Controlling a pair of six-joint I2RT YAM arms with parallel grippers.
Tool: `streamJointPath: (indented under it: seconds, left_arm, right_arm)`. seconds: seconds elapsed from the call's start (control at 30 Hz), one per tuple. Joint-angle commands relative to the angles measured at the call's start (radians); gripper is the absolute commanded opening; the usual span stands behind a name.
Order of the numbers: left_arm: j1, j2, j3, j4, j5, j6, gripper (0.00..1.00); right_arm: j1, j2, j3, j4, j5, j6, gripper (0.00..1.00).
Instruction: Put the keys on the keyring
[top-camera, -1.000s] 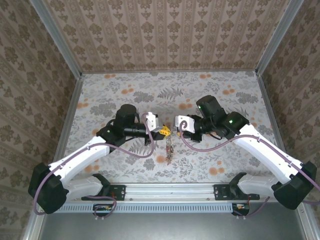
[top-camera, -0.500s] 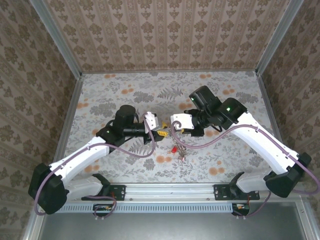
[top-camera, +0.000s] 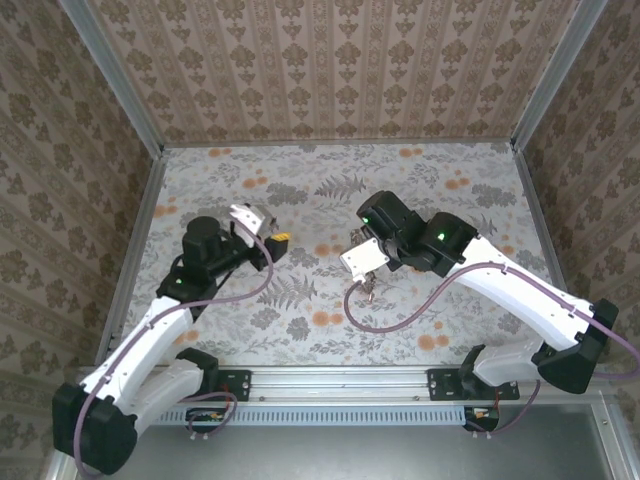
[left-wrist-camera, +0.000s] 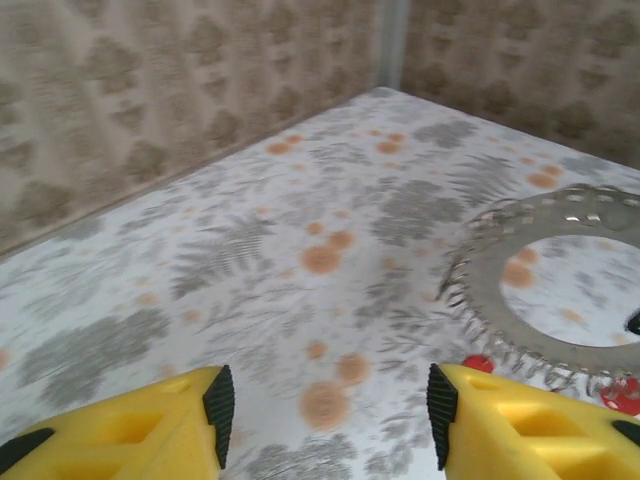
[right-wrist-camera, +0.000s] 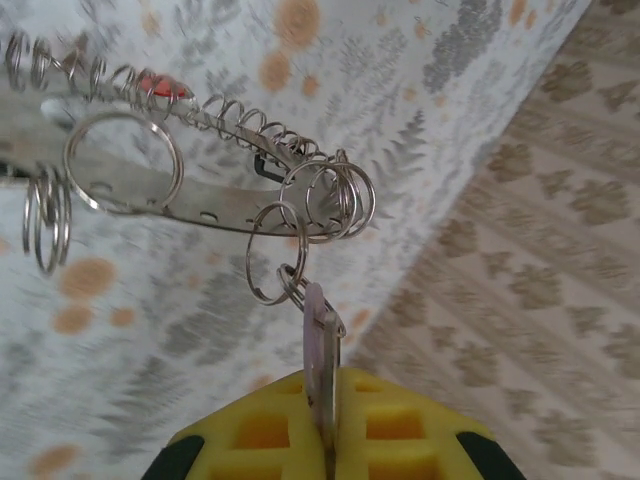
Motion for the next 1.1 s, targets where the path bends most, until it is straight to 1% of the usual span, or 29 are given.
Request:
streamJointPath:
  seconds: [0.0,0.07,0.1,0.13,0.17,0.2,0.27,0.33,0.43,0.57,0.7,0.77,0.83,0.9,0.97,1.07]
  left_arm:
    - [0.064,-0.036,0.021,-0.098,-0.094,-0.082,0.58]
    - [0.093,-0.051,0.011,-0.118,-0.132,-0.124,0.62]
    - [0.108,-0.06,0.004,-0.126,-0.159,-0.151,0.66]
    - [0.118,-0.067,-0.003,-0.134,-0.185,-0.176,0.73]
    - [0.133,-0.074,-0.008,-0.149,-0.21,-0.209,0.82]
    - [0.148,-0.078,-0.01,-0.168,-0.233,-0.243,0.99]
    - [0.188,-0.078,-0.009,-0.21,-0.259,-0.29,1.0]
    - [0.232,-0.08,-0.008,-0.253,-0.26,-0.316,1.0]
    - [0.275,-0.097,-0.005,-0.3,-0.284,-0.328,1.0]
    - [0.317,-0.122,0.004,-0.337,-0.314,-0.309,1.0]
    - [0.389,-0.108,0.029,-0.387,-0.269,-0.325,1.0]
    - [0.43,-0.097,0.037,-0.413,-0.269,-0.349,1.0]
    - [0.461,-0.101,0.027,-0.417,-0.276,-0.366,1.0]
    - [0.476,-0.111,0.018,-0.417,-0.296,-0.387,1.0]
    - [0.485,-0.112,0.012,-0.417,-0.307,-0.396,1.0]
    - [0.488,-0.109,0.004,-0.416,-0.324,-0.383,1.0]
  right_arm:
    - [0.006,-0.032,-0.003,0.219,0.115,-0.225,0.0]
    - [0.006,-0.022,0.025,0.263,0.103,-0.254,0.0]
    - [0.007,-0.01,0.044,0.282,0.098,-0.263,0.0]
    - [0.007,0.0,0.064,0.301,0.097,-0.273,0.0]
    - [0.006,0.015,0.087,0.317,0.096,-0.28,0.0]
    - [0.007,0.028,0.111,0.327,0.092,-0.287,0.0]
    - [0.002,0.049,0.151,0.33,0.071,-0.294,0.0]
    - [-0.005,0.063,0.172,0.332,0.05,-0.305,0.0]
    - [-0.01,0.1,0.186,0.323,0.027,-0.301,0.0]
    - [-0.001,0.135,0.191,0.298,-0.03,-0.213,0.0]
    - [0.036,0.237,0.229,0.308,-0.045,-0.069,0.0]
    - [0.05,0.302,0.283,0.316,-0.054,0.002,0.0]
    - [0.062,0.349,0.317,0.36,-0.088,0.093,0.0]
    - [0.072,0.416,0.407,0.312,-0.128,0.218,0.0]
    - [0.079,0.48,0.488,0.27,-0.135,0.324,0.0]
    - [0.096,0.562,0.573,0.244,-0.159,0.431,0.0]
